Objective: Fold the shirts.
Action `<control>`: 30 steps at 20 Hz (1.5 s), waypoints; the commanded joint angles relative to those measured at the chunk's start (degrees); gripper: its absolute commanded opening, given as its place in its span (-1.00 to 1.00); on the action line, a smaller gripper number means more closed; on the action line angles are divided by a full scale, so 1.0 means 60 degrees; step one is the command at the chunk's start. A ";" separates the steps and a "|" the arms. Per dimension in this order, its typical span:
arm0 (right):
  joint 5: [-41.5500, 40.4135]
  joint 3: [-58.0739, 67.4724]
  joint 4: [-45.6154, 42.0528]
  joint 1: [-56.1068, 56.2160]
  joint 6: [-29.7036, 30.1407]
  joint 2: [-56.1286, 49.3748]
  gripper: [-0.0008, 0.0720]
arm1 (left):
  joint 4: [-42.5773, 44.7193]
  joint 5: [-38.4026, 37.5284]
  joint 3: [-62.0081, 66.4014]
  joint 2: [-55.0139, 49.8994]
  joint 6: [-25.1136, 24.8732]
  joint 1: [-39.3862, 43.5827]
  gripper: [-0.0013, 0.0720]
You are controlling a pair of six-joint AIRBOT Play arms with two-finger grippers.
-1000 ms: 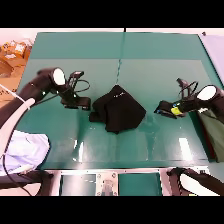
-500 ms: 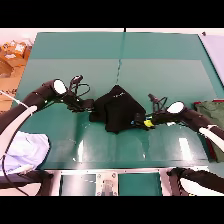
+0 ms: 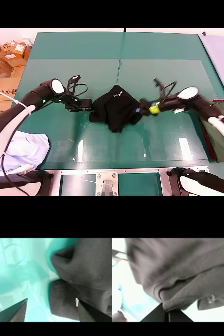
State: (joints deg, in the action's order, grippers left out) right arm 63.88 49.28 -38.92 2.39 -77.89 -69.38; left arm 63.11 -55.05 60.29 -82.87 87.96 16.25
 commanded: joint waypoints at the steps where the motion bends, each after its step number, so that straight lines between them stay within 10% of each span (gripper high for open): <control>1: 0.1443 0.1275 -0.0321 -0.1840 0.0084 0.1009 -0.91 | -0.0015 0.0000 -0.0007 -0.0004 0.0000 -0.0200 0.96; 7: 0.1268 0.1450 -0.1326 -0.4575 0.0102 0.1027 -0.91 | -0.0463 0.0339 -0.0018 -0.0007 0.0000 -0.0131 0.96; 21: 0.0528 0.0259 -0.1410 -0.4561 0.0284 -0.0022 -0.91 | -0.2969 0.4408 -0.0026 -0.1676 -0.0007 0.3603 0.96; 22: 0.0525 0.0259 -0.1402 -0.4561 0.0284 -0.0022 -0.91 | -0.3162 0.4492 -0.0026 -0.1676 -0.0062 0.3643 0.85; 24: 0.0528 0.0259 -0.1355 -0.4561 0.0342 -0.0022 -0.91 | -0.3395 0.4481 -0.0026 -0.1672 -0.0659 0.3679 -0.21; 25: 0.0532 0.0259 -0.1370 -0.4561 0.0350 -0.0022 -0.91 | -0.3366 0.4441 -0.0022 -0.1668 -0.0984 0.3614 -0.21; 28: 0.0528 0.0259 -0.1457 -0.4590 0.0357 -0.0022 -0.91 | -0.3308 0.3734 0.0255 -0.1530 -0.1337 0.2827 0.98; 30: 0.0514 0.0259 -0.1450 -0.4601 0.0353 -0.0022 -0.91 | -0.3326 0.2980 0.0678 -0.1439 -0.1348 0.2007 0.98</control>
State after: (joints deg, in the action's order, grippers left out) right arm 67.02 50.85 -47.48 -25.10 -75.83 -69.49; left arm 44.34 -32.73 62.06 -92.23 81.71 32.75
